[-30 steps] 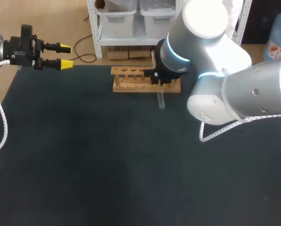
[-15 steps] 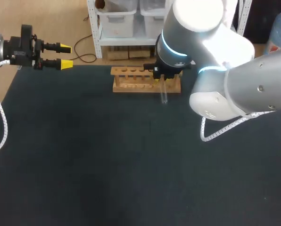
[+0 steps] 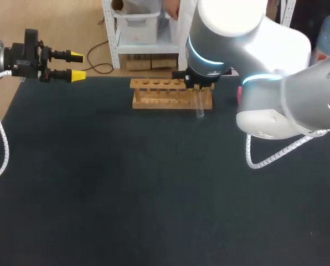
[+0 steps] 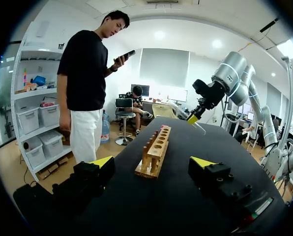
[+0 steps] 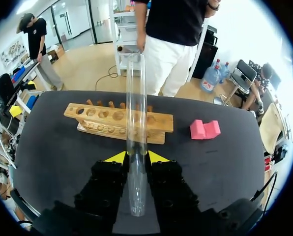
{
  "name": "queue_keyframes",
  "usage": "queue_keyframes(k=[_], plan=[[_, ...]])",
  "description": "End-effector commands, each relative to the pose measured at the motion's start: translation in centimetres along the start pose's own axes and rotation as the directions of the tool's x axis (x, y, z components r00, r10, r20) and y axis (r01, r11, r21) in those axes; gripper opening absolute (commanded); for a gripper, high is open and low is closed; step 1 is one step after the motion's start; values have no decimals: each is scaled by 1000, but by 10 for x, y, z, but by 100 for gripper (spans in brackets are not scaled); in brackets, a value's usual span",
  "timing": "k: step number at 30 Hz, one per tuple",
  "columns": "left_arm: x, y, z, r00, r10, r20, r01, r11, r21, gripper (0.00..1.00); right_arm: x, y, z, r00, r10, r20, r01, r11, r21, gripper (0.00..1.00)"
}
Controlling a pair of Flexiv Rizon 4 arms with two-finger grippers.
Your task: Grasp the test tube, adjust it, and insert it.
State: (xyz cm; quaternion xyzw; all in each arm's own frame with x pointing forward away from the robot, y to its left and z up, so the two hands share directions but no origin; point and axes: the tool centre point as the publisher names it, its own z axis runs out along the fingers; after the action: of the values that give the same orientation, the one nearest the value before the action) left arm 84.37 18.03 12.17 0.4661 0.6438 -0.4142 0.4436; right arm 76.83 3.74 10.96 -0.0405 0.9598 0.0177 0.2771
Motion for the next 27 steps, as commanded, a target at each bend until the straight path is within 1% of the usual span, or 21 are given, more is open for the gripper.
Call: queue_keyframes(k=[1, 5, 8, 9, 27], plan=[[1, -2, 0, 1000, 2, 2, -2, 1000, -4, 100, 6, -5, -13, 1000, 0, 25, 0, 1000, 6, 0], [1, -2, 0, 1000, 2, 2, -2, 1000, -4, 100, 6, -7, -18, 999, 5, 36, -6, 1000, 6, 0], [1, -2, 0, 1000, 2, 2, -2, 1000, -4, 100, 6, -8, -21, 998, 14, 55, -13, 1000, -22, 0], [1, -2, 0, 1000, 2, 2, -2, 1000, -4, 100, 5, -8, -23, 999, 4, 52, -4, 1000, -12, 0], [1, -2, 0, 1000, 2, 2, -2, 1000, -4, 100, 5, -8, -23, 999, 4, 52, -3, 1000, -12, 0]])
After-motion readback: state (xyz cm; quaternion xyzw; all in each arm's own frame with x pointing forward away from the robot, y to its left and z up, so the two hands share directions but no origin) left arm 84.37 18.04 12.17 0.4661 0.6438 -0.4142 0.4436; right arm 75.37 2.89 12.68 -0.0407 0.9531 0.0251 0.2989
